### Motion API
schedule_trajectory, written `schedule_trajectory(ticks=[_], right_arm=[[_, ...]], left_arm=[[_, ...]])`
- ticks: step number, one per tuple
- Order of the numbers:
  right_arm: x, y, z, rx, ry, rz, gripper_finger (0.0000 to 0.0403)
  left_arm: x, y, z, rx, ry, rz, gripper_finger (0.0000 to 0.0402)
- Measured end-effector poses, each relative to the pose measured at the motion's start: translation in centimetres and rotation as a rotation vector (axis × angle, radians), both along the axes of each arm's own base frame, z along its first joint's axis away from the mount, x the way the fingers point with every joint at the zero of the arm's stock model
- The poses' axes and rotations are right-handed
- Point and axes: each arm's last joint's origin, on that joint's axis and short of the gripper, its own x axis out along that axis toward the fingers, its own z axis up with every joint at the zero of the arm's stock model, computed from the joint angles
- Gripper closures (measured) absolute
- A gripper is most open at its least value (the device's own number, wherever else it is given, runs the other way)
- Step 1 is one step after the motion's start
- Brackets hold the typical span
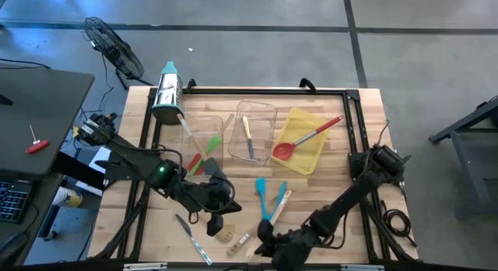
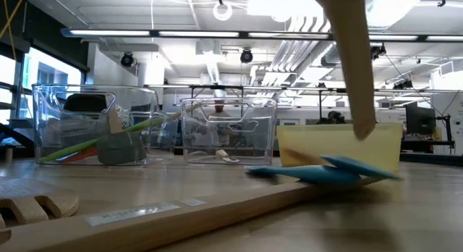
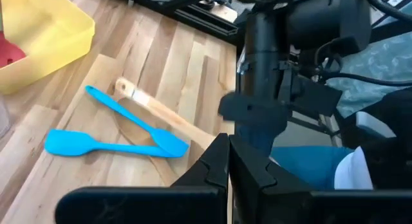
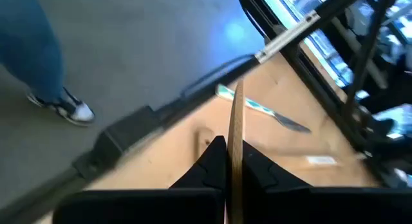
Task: Pick & Place Kitchen Items
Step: Put the brown serving spork into the yellow bin
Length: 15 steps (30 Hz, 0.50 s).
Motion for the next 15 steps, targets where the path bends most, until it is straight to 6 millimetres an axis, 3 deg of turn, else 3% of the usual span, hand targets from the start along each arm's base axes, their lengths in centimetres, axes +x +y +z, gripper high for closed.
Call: schedule_trajectory(ticks=[6, 15], right_arm=[[-1.6, 0.6, 1.6, -0.065, -0.066, -0.095, 0.0398], [-4.1, -0.9, 6.5, -0.031, -0.121, -0.237, 0.0398]], left_arm=[[-0.1, 0.0, -0.1, 0.009, 0.015, 0.0, 0.0398], [0.1, 0.0, -0.8, 0.051, 0.043, 0.018, 0.0398]])
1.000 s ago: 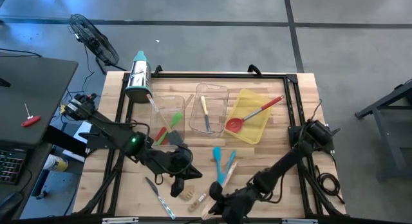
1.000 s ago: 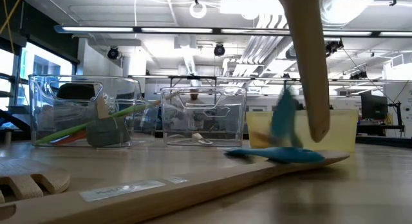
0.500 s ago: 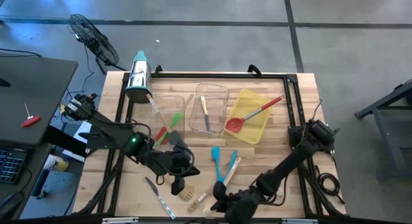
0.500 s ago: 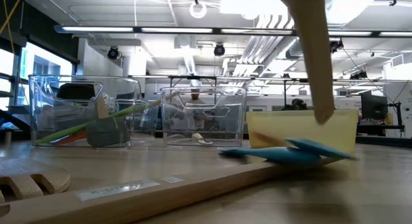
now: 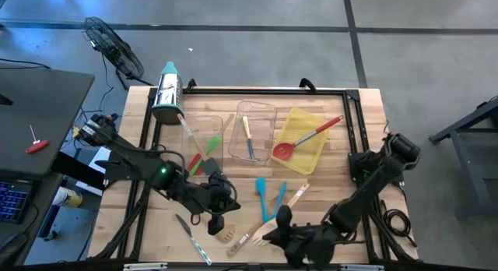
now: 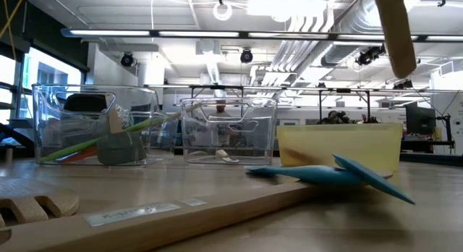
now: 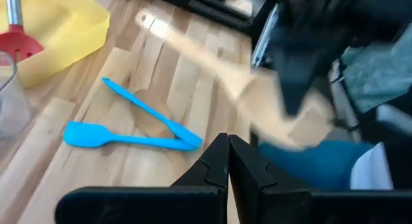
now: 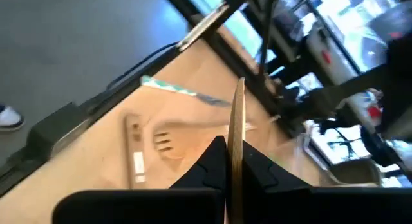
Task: Pick & Place Kitchen Items
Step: Put the brown serving spork into the yellow bin
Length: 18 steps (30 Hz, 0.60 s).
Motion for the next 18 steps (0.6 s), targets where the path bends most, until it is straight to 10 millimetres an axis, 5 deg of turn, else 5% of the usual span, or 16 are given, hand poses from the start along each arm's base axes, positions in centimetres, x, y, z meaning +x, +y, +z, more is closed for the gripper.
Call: schedule_trajectory(ticks=[11, 18], right_arm=[[-1.4, -2.2, 7.2, 0.248, -0.208, 0.057, 0.0398], [-0.9, -3.1, 8.3, 0.345, -0.188, 0.282, 0.0398]], left_arm=[[1.5, -1.3, -2.4, 0.393, -0.006, -0.15, 0.0398], [2.7, -1.7, -3.5, 0.502, -0.039, -0.115, 0.0398]])
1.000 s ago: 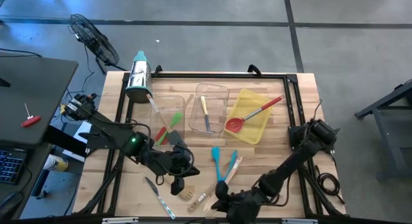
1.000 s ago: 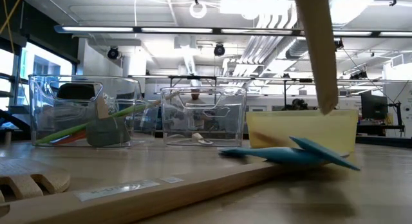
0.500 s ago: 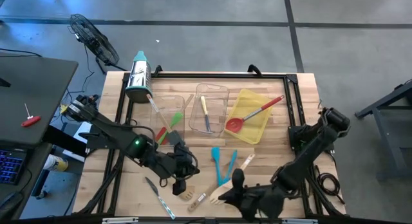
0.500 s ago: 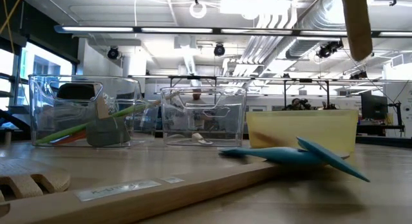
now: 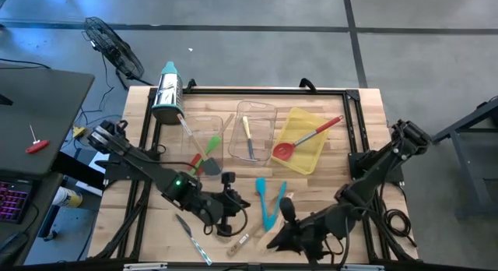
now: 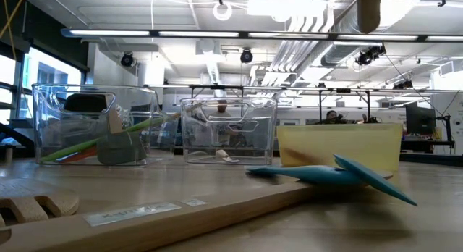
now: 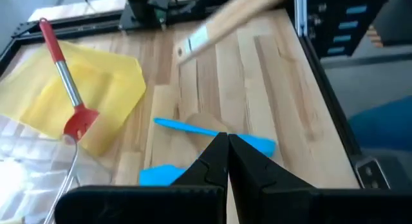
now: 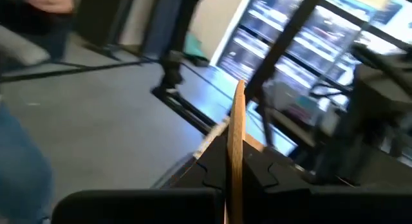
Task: Pick & Place Kitchen Items
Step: Put the brown serving spork into the yellow bin
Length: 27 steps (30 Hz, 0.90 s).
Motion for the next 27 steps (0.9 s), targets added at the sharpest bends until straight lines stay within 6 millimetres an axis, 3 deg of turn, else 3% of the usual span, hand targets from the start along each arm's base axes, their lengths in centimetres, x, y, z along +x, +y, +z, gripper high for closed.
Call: schedule_trajectory(ticks=[7, 22, 27], right_arm=[[0.5, -0.5, 0.0, -0.002, -0.002, 0.026, 0.0398], [0.9, -0.9, 0.8, -0.043, -0.103, 0.026, 0.0398], [-0.2, -2.6, 2.4, -0.146, -0.14, -0.128, 0.0398]], left_arm=[[1.4, -1.0, -1.1, -0.028, -0.034, -0.025, 0.0398], [2.4, -0.6, -0.1, 0.095, -0.15, -0.095, 0.0398], [2.2, -0.6, -0.4, 0.104, -0.113, -0.094, 0.0398]])
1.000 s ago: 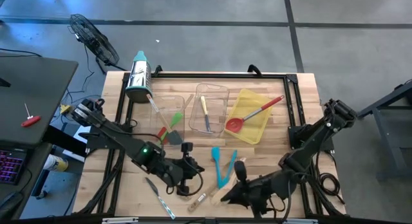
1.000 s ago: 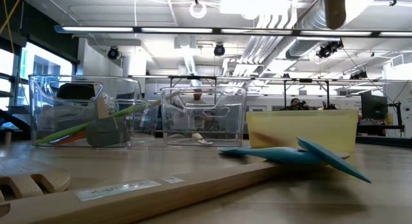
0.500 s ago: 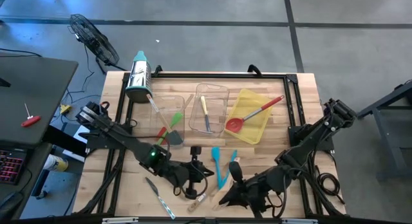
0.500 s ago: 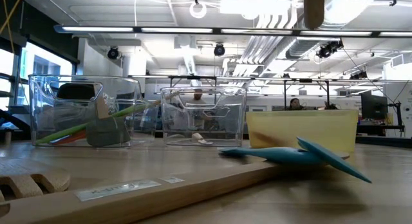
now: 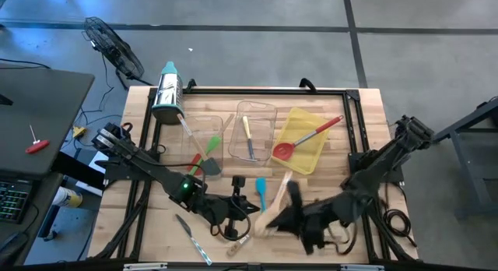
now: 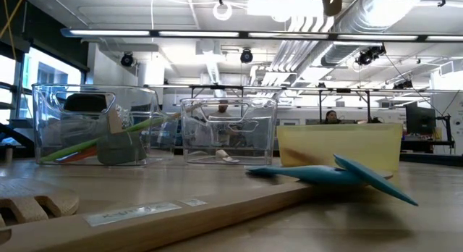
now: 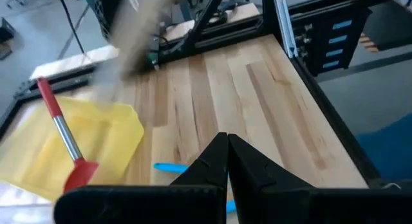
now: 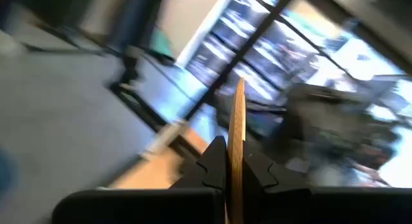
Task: Pick & Place Kitchen Items
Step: Put the brown serving spork into the yellow bin
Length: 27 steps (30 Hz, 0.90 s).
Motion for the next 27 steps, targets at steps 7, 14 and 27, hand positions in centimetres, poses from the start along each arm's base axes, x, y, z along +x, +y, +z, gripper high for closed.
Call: schedule_trajectory(ticks=[7, 14, 27], right_arm=[[-2.7, -3.9, 3.5, -0.166, -0.068, -0.277, 0.0398], [-3.3, -10.4, 4.8, -0.426, 0.029, -0.739, 0.0398], [-3.0, -21.4, -3.1, -0.392, 0.692, -1.013, 0.0398]], left_arm=[[-0.5, 0.3, -0.9, 0.03, 0.095, 0.013, 0.0398], [-0.6, 0.4, -1.2, 0.052, 0.131, 0.015, 0.0398], [-0.8, 0.5, -1.4, 0.064, 0.15, 0.016, 0.0398]])
